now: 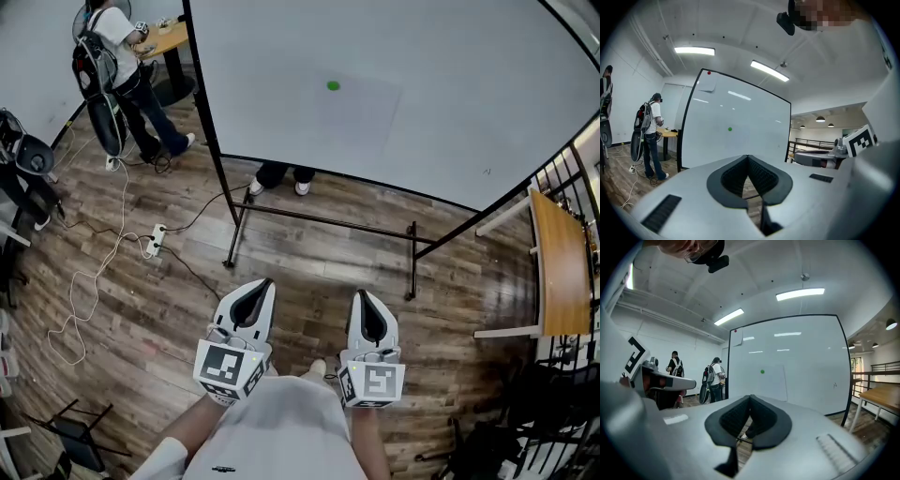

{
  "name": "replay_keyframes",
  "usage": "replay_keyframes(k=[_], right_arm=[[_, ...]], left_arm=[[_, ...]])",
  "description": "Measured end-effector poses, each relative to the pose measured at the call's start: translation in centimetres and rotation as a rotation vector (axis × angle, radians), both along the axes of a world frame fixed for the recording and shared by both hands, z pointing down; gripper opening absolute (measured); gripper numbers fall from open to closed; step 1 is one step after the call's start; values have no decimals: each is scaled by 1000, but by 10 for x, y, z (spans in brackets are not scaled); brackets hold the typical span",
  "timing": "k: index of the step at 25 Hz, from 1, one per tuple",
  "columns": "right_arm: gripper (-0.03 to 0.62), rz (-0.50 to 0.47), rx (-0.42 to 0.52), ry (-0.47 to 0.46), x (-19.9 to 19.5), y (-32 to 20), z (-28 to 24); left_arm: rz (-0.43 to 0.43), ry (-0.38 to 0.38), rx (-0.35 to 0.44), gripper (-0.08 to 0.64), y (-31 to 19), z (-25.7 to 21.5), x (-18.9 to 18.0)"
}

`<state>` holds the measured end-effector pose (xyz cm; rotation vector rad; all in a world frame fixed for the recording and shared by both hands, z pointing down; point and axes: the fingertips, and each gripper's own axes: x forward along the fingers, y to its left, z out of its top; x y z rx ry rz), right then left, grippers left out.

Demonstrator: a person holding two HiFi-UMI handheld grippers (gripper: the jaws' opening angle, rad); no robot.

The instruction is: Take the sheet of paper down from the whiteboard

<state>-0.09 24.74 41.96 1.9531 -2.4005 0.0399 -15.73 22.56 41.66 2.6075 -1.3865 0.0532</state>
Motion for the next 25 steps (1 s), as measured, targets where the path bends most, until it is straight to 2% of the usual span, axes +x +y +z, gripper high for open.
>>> replay_keyframes(k=[5,12,18,25], right_arm=[[11,13,34,82,-35,-5,-2],[11,37,5,57,-47,-37,4],[11,69,17,35,-26,-91,3],[11,71,29,12,31,-183,-10]], left_arm=[[9,20,-23,6,-15,13,-37],[41,30,-17,6,-52,6,-46],[78,9,-15,6,-108,9,-23],[75,-30,11,6,-201,-10,32]])
